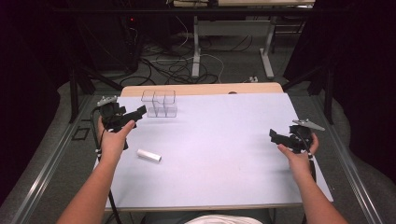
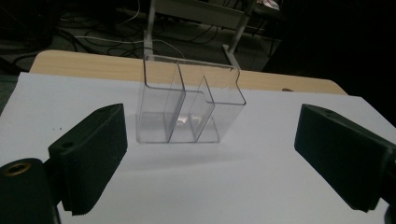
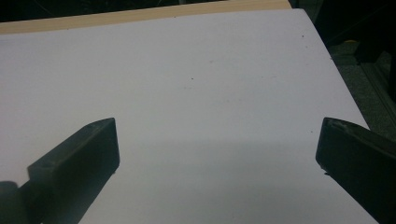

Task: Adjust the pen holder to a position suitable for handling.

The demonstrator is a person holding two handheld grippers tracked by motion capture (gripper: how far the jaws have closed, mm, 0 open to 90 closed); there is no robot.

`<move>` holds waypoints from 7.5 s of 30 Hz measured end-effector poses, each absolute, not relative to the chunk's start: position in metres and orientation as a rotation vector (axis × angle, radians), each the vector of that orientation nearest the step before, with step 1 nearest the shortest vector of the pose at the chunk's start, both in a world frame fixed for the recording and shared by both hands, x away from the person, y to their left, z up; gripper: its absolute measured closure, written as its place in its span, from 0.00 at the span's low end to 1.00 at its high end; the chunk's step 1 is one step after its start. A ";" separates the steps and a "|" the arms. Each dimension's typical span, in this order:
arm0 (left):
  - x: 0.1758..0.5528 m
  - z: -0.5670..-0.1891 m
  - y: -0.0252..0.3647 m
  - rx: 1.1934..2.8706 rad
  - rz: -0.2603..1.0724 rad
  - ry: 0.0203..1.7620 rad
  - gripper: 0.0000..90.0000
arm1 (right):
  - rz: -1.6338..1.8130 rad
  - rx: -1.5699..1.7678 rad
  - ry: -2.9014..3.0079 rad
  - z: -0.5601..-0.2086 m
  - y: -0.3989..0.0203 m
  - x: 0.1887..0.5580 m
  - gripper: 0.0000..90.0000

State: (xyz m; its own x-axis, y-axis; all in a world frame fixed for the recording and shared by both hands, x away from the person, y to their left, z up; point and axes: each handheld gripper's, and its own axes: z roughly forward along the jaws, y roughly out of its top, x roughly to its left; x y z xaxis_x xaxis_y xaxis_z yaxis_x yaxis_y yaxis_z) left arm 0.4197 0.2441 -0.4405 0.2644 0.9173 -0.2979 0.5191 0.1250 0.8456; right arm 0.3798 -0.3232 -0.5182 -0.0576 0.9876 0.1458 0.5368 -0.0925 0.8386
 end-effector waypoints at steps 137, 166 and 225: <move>0.483 -0.462 0.181 1.918 0.446 1.668 1.00 | 1.110 1.719 1.678 -0.524 -0.313 0.379 0.00; 0.426 -0.468 0.140 1.946 0.400 1.531 0.98 | 1.111 1.736 1.690 -0.526 -0.311 0.379 0.00; 0.406 -0.481 0.104 1.985 0.214 1.375 1.00 | 1.100 1.720 1.687 -0.526 -0.311 0.380 0.00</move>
State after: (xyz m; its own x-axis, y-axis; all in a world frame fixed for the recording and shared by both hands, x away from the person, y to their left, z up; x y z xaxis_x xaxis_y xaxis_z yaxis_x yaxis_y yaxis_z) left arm 0.4058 0.1037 -0.4815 0.4219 0.8725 -0.2465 0.7567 -0.1891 0.6259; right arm 0.3797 -0.3105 -0.5256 -0.0876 0.9746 0.2059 0.5813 -0.1179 0.8051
